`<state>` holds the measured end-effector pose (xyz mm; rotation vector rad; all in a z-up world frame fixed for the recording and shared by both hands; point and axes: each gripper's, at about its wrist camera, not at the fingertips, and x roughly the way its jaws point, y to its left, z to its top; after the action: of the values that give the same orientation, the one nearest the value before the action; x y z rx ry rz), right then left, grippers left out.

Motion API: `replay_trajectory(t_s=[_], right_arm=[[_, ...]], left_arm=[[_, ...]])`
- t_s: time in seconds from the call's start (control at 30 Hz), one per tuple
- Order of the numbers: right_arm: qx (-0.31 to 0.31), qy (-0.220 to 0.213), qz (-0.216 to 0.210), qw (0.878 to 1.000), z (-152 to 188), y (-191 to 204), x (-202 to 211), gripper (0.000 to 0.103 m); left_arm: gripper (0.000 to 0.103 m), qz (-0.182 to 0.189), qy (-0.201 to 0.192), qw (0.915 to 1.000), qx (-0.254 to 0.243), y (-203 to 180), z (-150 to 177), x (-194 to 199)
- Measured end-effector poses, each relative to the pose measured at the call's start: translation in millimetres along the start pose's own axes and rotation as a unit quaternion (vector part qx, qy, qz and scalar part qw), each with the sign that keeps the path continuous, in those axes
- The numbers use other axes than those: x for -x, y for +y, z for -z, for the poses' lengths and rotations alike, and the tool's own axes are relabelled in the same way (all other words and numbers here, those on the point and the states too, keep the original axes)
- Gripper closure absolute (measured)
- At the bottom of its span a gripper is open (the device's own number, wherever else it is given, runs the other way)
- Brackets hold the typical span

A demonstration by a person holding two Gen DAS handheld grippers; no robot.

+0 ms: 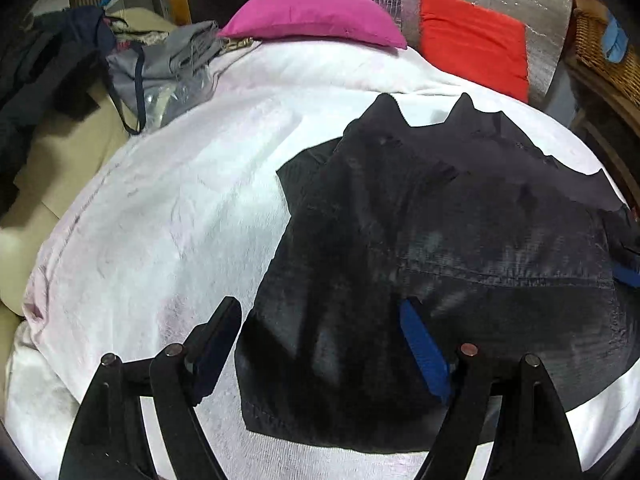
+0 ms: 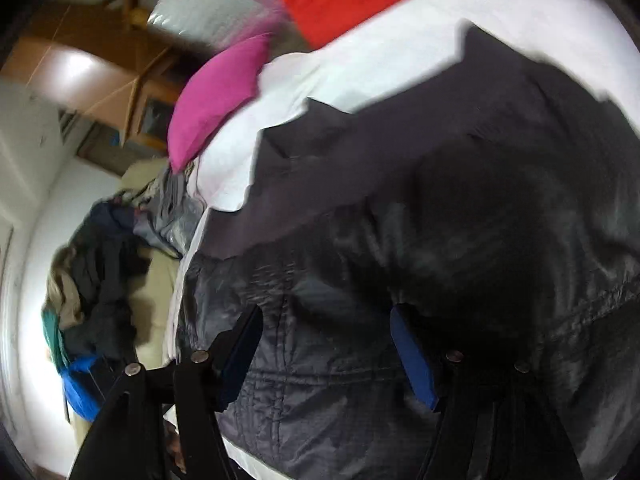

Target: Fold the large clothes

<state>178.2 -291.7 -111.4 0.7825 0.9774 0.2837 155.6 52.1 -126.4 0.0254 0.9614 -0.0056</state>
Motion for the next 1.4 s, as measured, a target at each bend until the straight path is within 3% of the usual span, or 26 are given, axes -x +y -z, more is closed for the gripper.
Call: replay_trajectory(t_s=[0.17, 0.5, 0.63, 0.77, 0.83, 1.0, 1.07, 1.23, 1.4], right_arm=[[0.036, -0.002, 0.027, 0.999, 7, 18, 10, 0.033], [0.07, -0.051, 0.064, 0.994, 45, 2, 109, 0.031], [0.101, -0.094, 0.101, 0.985, 63, 18, 144, 0.021], [0.158, -0.112, 0.117, 0.974, 83, 52, 157, 0.021], [0.162, -0.112, 0.1, 0.975, 87, 56, 159, 0.021], [0.13, -0.114, 0.133, 0.976, 62, 18, 172, 0.021], [0.102, -0.112, 0.152, 0.977, 33, -16, 176, 0.021], [0.02, -0.041, 0.126, 0.991, -35, -97, 146, 0.021], [-0.026, 0.012, 0.073, 0.997, -65, -133, 113, 0.021]], left_arm=[[0.016, -0.001, 0.0, 1.0, 0.003, 3, 0, -2], [0.016, 0.002, -0.012, 0.9999, 0.002, 0, 4, 23], [0.016, 0.02, -0.039, 0.999, 0.004, -15, 6, 53], [0.014, 0.05, -0.063, 0.9967, -0.011, -35, 12, 82], [0.012, 0.067, -0.069, 0.9952, -0.016, -39, 15, 89], [0.011, 0.052, -0.047, 0.9976, -0.001, -16, 5, 66], [0.011, 0.041, -0.039, 0.9982, 0.018, 6, -10, 47], [0.011, 0.109, 0.007, 0.9934, 0.035, 38, -48, -5], [0.011, 0.146, 0.045, 0.9877, 0.032, 45, -66, -40]])
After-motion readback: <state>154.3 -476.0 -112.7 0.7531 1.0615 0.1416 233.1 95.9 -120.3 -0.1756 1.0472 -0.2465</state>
